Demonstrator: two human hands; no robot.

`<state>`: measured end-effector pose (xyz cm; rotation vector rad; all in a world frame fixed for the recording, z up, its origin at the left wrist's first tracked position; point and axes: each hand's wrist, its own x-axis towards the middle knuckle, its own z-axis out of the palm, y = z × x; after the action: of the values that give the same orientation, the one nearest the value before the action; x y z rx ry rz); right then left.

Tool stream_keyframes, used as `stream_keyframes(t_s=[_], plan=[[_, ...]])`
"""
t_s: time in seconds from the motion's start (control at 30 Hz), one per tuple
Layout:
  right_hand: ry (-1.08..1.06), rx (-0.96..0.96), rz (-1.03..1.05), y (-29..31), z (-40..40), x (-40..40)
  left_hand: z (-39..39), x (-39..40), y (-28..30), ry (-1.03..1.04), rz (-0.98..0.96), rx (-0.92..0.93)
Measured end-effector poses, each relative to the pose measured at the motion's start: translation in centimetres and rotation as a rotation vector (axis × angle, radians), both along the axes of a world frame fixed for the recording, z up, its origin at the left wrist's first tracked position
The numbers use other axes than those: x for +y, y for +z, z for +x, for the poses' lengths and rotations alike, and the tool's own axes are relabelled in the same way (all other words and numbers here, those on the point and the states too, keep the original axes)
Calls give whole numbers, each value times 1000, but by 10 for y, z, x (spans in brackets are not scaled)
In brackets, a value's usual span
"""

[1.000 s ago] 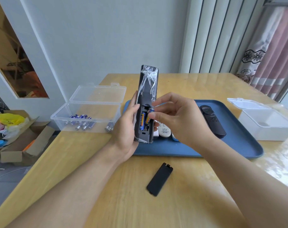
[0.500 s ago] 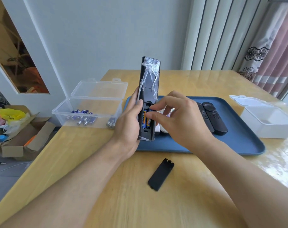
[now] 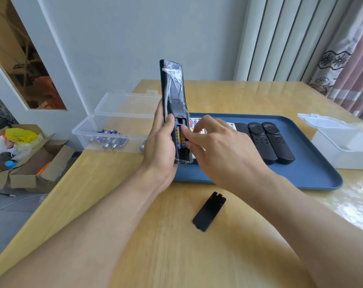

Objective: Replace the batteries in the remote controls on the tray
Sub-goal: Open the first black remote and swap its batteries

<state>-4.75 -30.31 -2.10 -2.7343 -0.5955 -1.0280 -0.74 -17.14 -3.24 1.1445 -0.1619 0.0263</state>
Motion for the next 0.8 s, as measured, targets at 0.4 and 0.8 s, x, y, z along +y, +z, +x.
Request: stream_keyframes(t_s=[0.4,0.8], plan=[[189,708,182,53,-18,-27,10,9,7,47,13,54],[154,1040,-239,40,-21,-19,5,7,8,-54,86,23]])
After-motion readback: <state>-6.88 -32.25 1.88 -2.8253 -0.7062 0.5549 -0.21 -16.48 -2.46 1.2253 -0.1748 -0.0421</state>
